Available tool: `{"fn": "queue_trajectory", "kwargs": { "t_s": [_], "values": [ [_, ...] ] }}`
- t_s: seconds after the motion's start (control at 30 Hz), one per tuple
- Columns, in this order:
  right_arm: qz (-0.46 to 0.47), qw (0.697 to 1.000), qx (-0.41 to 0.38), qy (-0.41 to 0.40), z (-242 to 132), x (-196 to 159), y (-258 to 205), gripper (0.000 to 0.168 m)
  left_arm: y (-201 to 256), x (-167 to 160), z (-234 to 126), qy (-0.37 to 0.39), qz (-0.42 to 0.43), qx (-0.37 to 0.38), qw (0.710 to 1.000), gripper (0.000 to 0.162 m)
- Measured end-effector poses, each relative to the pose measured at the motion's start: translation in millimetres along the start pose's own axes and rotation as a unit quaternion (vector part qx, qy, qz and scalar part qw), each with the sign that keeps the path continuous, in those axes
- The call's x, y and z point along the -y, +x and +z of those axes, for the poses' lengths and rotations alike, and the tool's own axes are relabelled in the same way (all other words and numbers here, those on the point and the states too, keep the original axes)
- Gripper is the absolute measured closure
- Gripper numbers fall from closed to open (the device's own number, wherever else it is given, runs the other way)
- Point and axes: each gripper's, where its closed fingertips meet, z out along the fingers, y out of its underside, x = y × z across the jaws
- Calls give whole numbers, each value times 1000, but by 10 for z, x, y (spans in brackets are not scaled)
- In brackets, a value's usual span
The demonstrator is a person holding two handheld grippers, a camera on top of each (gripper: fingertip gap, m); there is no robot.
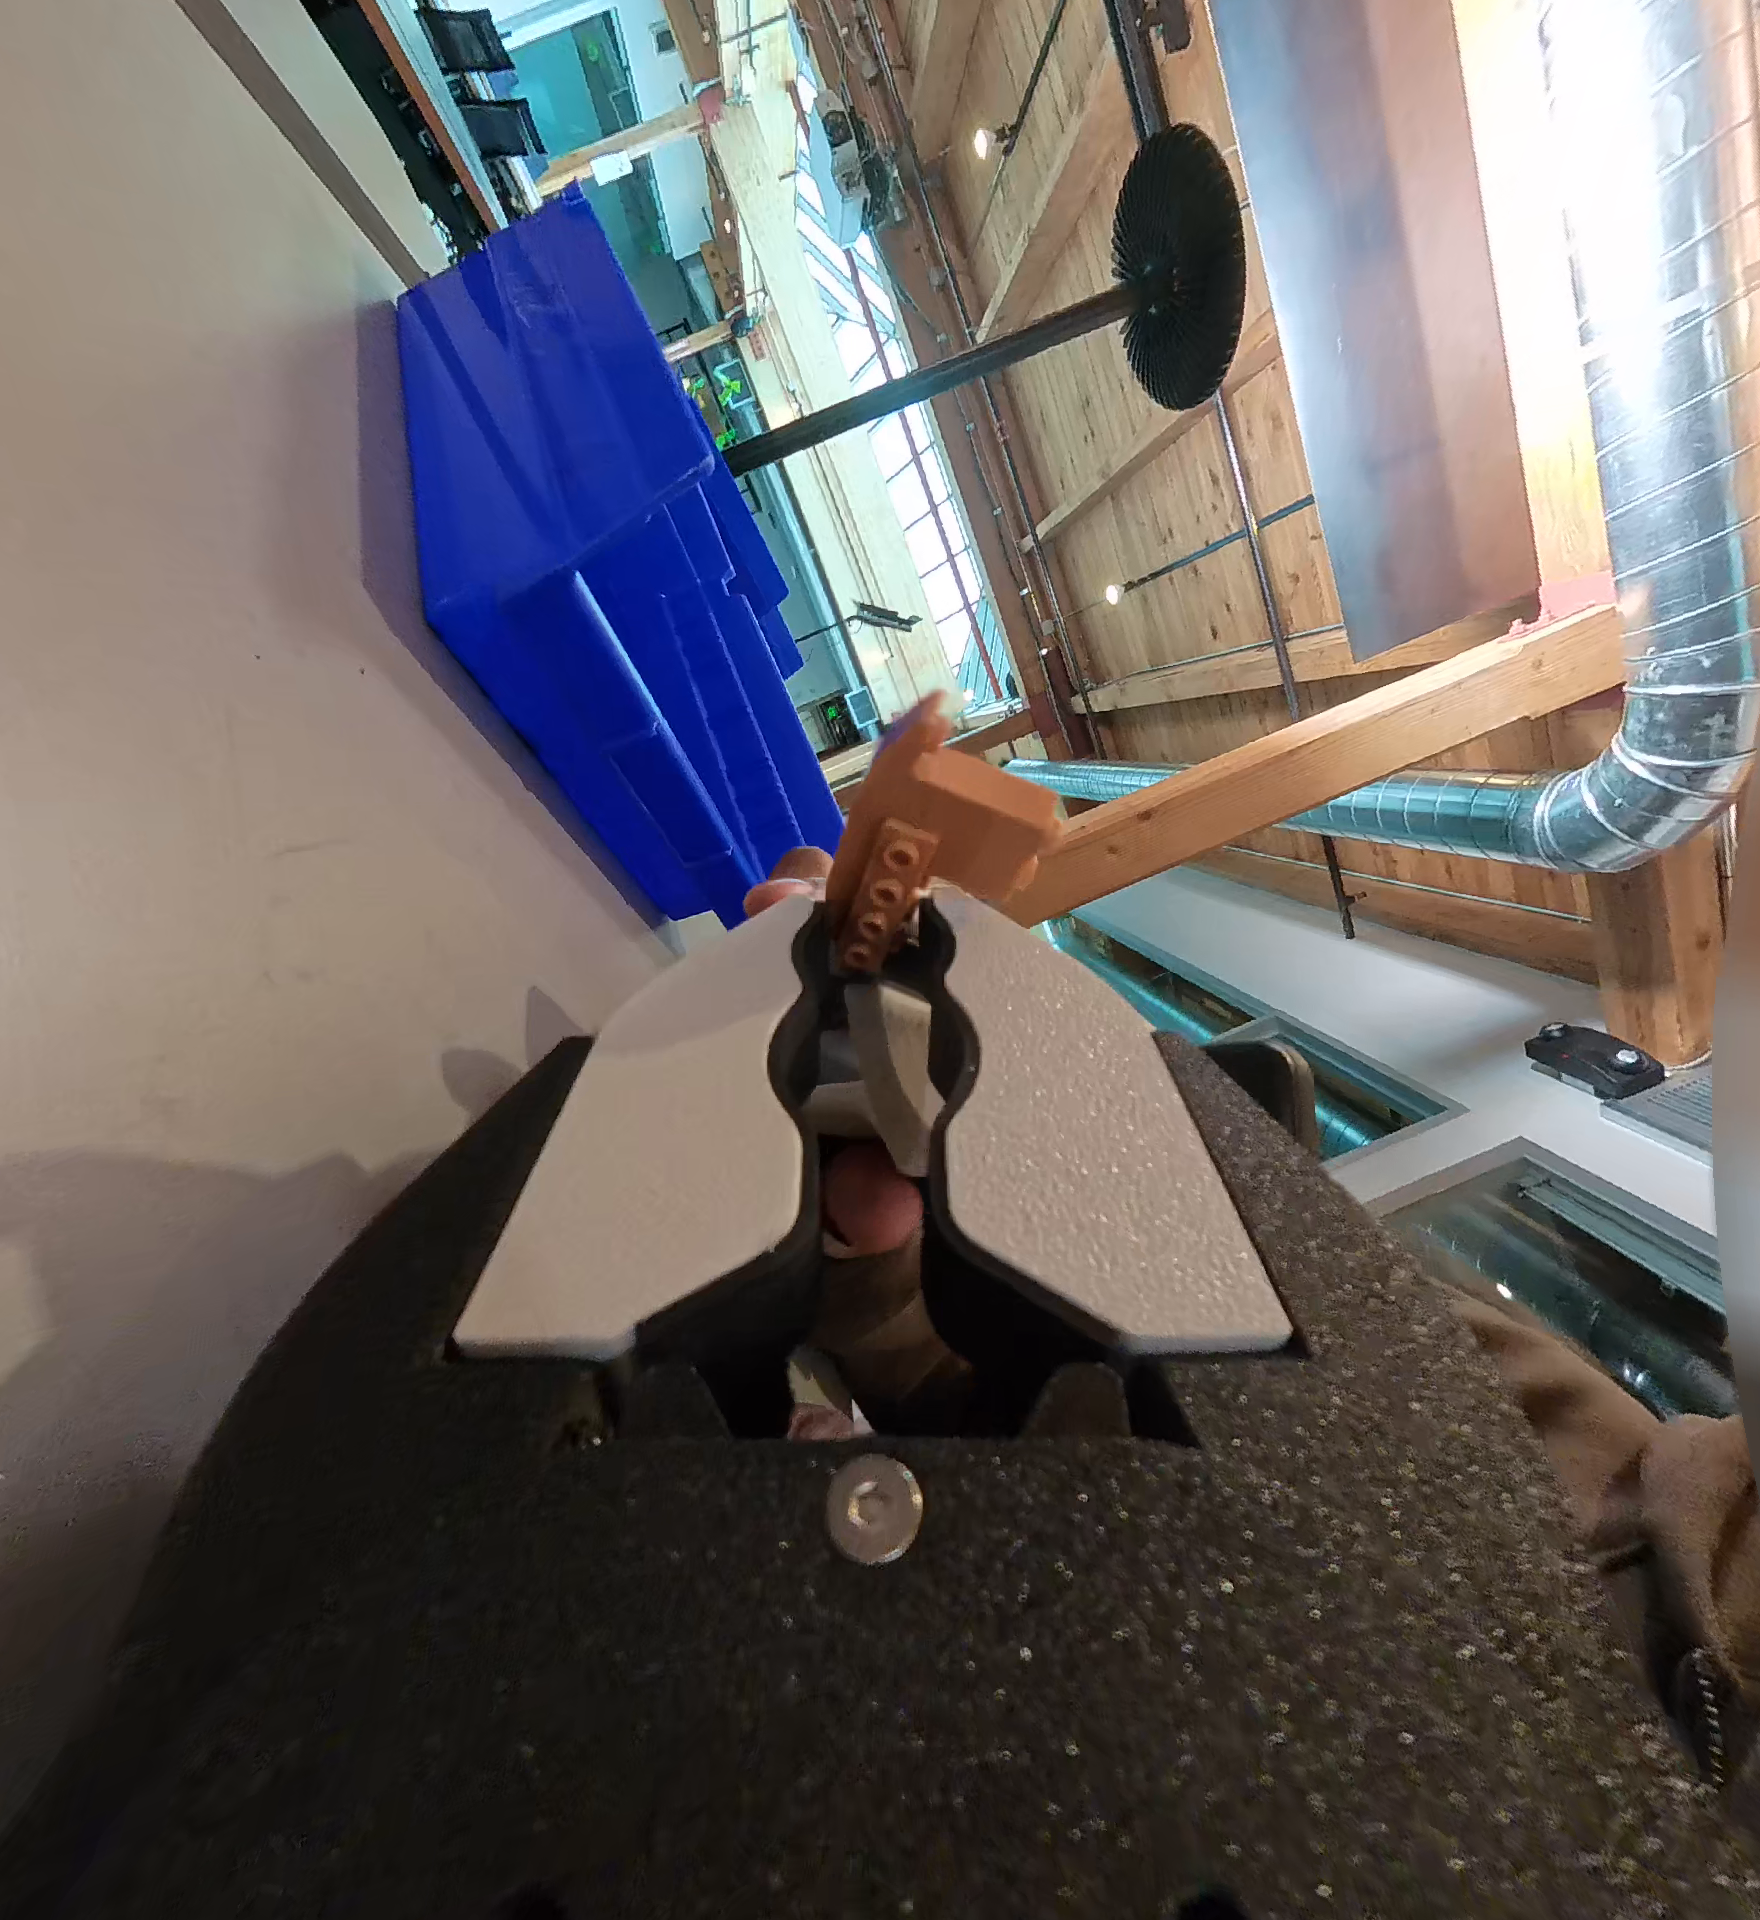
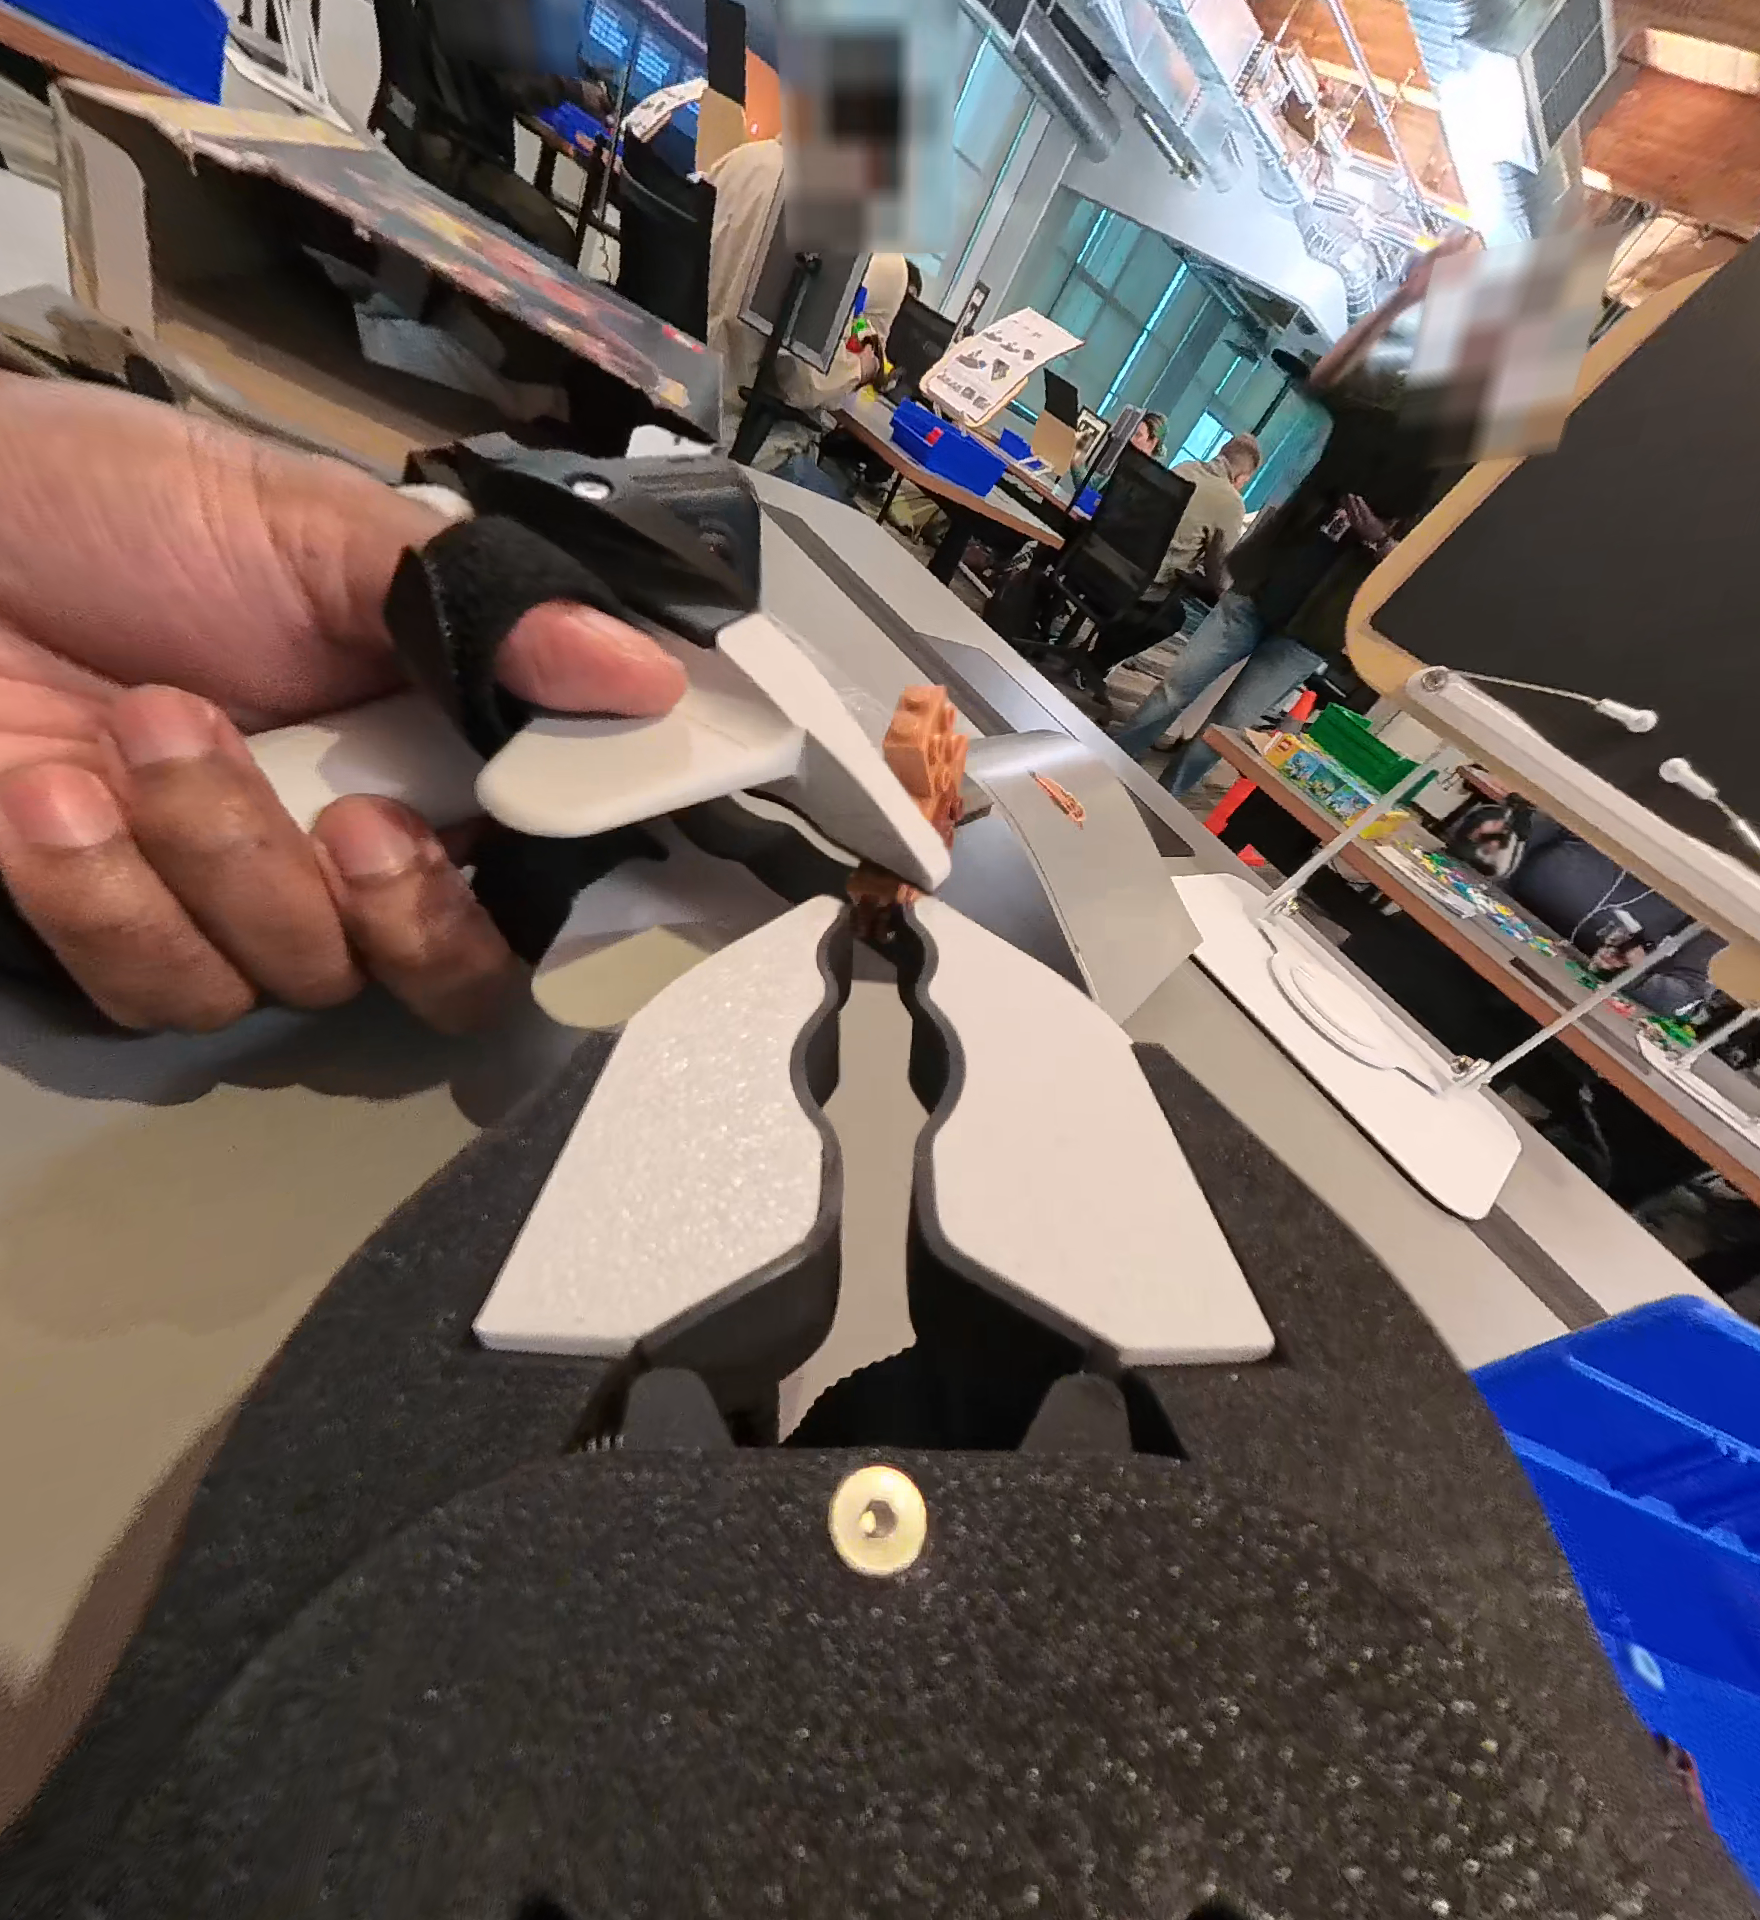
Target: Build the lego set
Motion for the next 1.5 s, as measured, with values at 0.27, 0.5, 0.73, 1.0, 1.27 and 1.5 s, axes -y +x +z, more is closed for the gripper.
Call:
{"fn": "queue_trajectory", "kwargs": {
  "t_s": [0.27, 0.5, 0.73, 1.0, 1.27, 1.5],
  "values": [
    [138, 987, 64, 59, -80, 139, 26, 162, 106, -70, 36, -62, 63, -26, 996, 114],
    [177, 979, 82, 60, -116, 101, 59, 162, 99, -51, -11, -92, 127, -14, 988, 114],
    [217, 967, 109, 72, -149, 139, 36, 162, 105, -10, -46, -100, 196, -6, 975, 114],
    [330, 923, 169, 100, -199, 212, 52, 162, 212, -5, -74, -81, 333, -21, 939, 125],
    [351, 909, 206, 93, -215, 218, -10, 162, 242, -10, -86, -75, 400, -19, 913, 132],
    [361, 904, 212, 92, -236, 211, 6, 162, 256, -49, -103, -90, 404, -30, 910, 145]
  ]
}}
